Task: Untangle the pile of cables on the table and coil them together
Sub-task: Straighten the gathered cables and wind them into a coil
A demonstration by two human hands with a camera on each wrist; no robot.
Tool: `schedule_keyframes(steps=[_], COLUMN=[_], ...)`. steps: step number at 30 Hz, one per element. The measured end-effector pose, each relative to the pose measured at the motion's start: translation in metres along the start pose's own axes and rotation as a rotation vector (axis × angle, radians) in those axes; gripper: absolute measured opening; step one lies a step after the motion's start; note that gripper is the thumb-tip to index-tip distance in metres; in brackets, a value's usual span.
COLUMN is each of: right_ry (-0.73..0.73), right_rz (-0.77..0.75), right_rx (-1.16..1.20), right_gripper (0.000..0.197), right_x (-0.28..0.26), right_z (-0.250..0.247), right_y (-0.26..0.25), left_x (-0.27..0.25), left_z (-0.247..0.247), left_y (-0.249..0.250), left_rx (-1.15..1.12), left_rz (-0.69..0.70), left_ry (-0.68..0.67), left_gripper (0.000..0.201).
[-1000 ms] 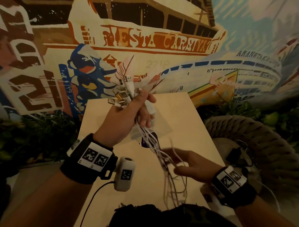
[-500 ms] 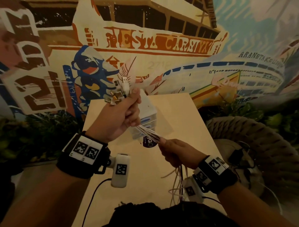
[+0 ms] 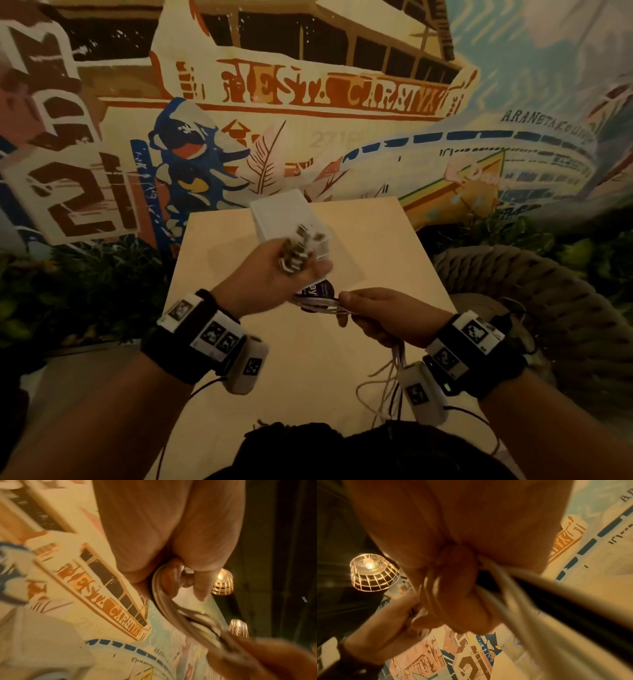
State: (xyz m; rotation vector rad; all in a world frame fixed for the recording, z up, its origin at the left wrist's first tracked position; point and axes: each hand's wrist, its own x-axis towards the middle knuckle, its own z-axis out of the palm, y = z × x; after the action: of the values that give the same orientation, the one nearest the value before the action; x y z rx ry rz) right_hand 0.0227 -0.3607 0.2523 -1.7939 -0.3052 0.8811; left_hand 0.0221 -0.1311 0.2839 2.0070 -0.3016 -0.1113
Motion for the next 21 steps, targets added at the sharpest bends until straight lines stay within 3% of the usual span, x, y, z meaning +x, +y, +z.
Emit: schedule_keyframes(steps=[2, 6, 12, 14, 17, 21], right_ry=[0.001, 0.086, 0.045, 0.052, 0.079, 0.072], right_rz=[0.02, 0.131, 0.236, 0.226, 0.19, 0.184], right_rx=[-0.03, 0.004, 0.105, 0.103, 0.067, 0.066], right_gripper=[0.045, 0.041, 0.046, 0.047, 0.052, 0.056], right_x=[0.001, 0.006, 0.013, 0.012, 0.012, 0.011], right_z=[-0.004, -0.006, -0.007, -0.008, -0.007, -0.003], right_y=[-0.002, -0.003, -0.003, -0.004, -0.005, -0.008], left_x=[-0.002, 0.001, -0.005, -0.006, -0.007, -0.006], left_z=[0.007, 0.011, 0.017, 0.013, 0.014, 0.025], left_y=[-0.008, -0.02, -0.022, -0.022, -0.026, -0.033], left_rx=[0.112, 0.528, 1.004, 0.941, 0.768, 0.731], left_rz=[0.023, 0.325, 0.546, 0.527, 0.358, 0.251], left_ry=[-0.048, -0.108, -0.121, -0.14, -0.257, -0.34], left_gripper=[0.026, 0.011, 0.01, 0.01, 0.025, 0.021])
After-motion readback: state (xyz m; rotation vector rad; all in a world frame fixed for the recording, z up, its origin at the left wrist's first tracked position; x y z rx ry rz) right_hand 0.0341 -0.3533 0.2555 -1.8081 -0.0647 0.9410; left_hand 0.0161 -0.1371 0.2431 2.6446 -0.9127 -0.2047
